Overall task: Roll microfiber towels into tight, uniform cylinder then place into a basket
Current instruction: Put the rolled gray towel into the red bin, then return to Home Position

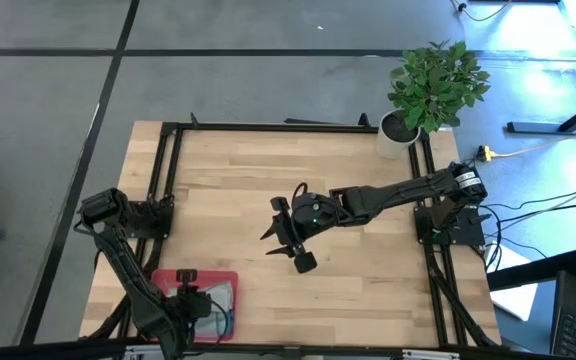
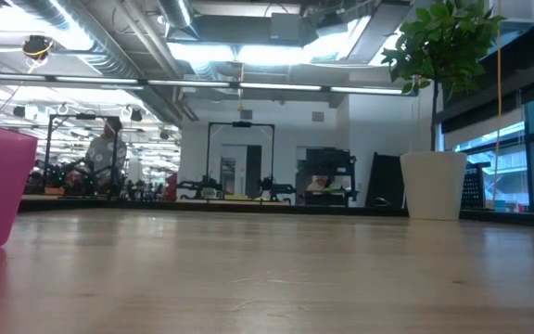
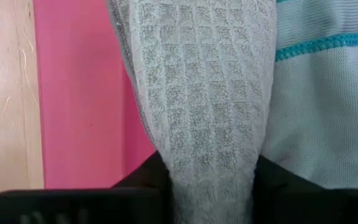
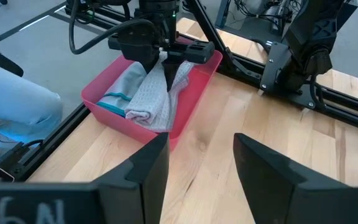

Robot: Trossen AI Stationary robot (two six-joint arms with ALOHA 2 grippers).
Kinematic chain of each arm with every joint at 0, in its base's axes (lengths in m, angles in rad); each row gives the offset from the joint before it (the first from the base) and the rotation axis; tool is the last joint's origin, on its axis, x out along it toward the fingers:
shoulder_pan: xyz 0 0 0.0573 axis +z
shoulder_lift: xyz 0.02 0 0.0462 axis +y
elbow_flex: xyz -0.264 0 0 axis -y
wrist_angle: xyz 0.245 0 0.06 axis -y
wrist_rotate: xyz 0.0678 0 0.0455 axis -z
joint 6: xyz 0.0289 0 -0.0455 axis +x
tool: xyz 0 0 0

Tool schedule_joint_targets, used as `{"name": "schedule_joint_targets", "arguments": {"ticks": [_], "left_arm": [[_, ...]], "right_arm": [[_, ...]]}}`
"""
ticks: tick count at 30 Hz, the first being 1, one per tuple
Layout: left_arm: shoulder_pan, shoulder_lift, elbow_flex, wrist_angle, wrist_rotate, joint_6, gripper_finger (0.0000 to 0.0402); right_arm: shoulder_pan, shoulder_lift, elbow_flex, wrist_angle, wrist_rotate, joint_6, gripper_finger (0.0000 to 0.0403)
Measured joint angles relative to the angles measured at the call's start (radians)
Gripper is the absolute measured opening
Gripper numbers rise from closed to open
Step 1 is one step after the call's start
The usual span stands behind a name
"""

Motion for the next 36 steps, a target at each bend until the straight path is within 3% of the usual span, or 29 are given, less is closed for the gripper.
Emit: {"name": "schedule_joint_targets", "arguments": {"ticks": [12,19,26,31,36], "left_arm": [[0.0,0.0,0.0,-0.024,0.001,-0.001,0.028],[0.0,-0.04,0.0,-0.122,-0.026,-0.18,0.0328],[0.019,-0.182,0.001,-0.17,-0.173,-0.183,0.0312],[0.105,-0.27,0.001,-0.298,-0.21,-0.16,0.026],[0.2,-0.337,0.001,-0.31,-0.272,0.008,0.0191]], "right_arm": [[0.0,0.0,0.0,0.0,0.0,0.0,0.018],[0.0,0.0,0.0,0.0,0.0,0.0,0.018],[0.0,0.0,0.0,0.0,0.0,0.0,0.018],[0.0,0.0,0.0,0.0,0.0,0.0,0.018],[0.0,0.0,0.0,-0.001,0.0,0.0,0.018]]}}
